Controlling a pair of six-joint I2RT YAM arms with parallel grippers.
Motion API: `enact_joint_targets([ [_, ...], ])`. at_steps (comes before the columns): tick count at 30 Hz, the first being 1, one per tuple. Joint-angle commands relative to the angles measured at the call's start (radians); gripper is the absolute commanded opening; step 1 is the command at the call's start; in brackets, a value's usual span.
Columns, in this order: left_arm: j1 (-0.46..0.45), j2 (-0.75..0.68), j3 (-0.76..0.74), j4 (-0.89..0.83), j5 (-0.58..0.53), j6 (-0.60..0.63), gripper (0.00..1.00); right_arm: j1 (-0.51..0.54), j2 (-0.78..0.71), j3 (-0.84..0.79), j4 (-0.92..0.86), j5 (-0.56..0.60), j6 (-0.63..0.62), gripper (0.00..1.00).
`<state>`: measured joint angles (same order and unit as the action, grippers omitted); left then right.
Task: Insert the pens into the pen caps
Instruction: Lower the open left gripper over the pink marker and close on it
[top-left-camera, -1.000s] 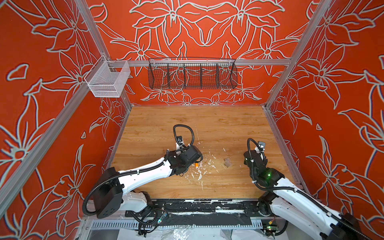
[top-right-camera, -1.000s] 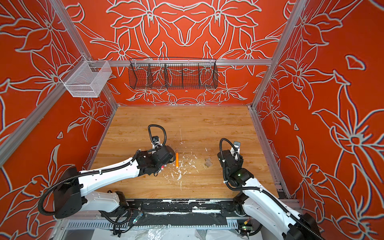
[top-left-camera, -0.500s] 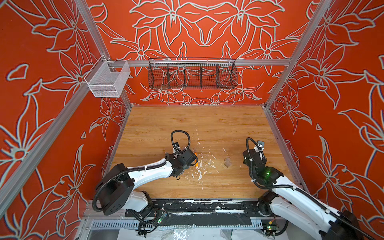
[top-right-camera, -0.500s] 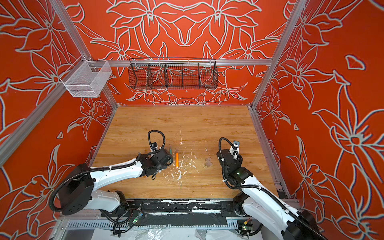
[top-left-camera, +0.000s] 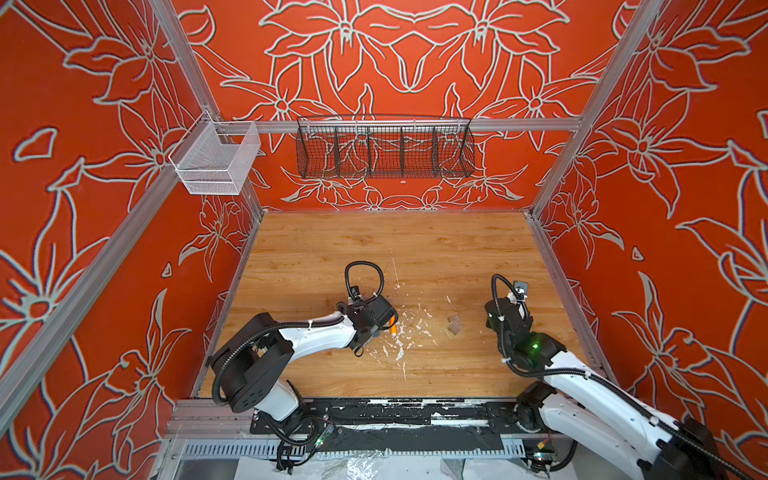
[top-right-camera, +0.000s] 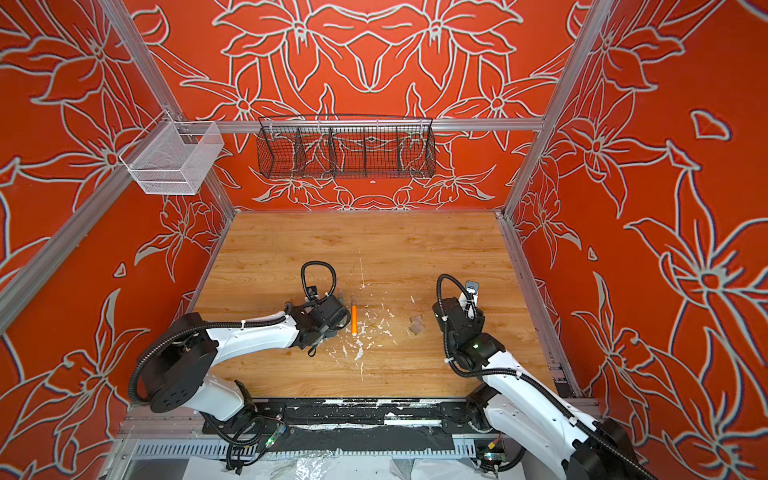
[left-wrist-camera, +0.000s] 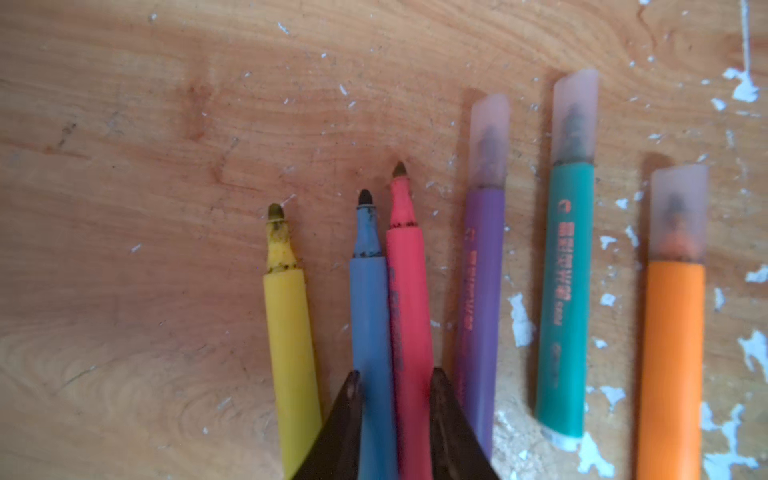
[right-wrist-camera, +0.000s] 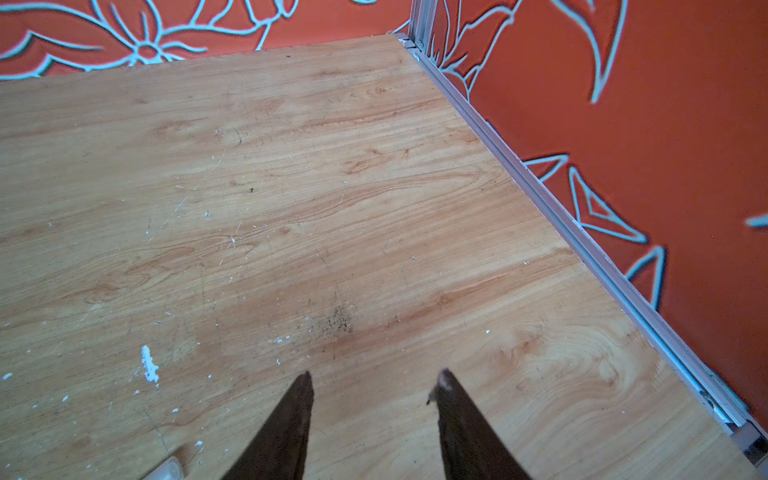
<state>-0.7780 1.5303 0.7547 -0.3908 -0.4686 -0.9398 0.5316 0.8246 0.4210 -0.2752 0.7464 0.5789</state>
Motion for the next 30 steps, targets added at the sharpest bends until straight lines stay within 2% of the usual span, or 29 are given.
enact_joint_targets([
  [1,0.010,0.032,0.016,0.014,0.013,0.001,0.25,-0.003,0.005,0.032,-0.011,-0.003,0.012,0.50],
  [6,0.011,0.030,0.031,-0.015,0.000,-0.009,0.25,-0.004,0.007,0.033,-0.011,-0.003,0.012,0.50],
  [12,0.010,-0.025,0.071,-0.082,-0.015,0.020,0.31,-0.002,0.011,0.035,-0.013,-0.003,0.013,0.50],
  [20,0.011,-0.042,0.070,-0.068,-0.010,0.044,0.21,-0.004,0.010,0.035,-0.012,-0.003,0.013,0.50],
  [30,0.014,0.053,0.057,-0.014,0.010,0.030,0.20,-0.004,0.014,0.037,-0.013,-0.004,0.012,0.50],
])
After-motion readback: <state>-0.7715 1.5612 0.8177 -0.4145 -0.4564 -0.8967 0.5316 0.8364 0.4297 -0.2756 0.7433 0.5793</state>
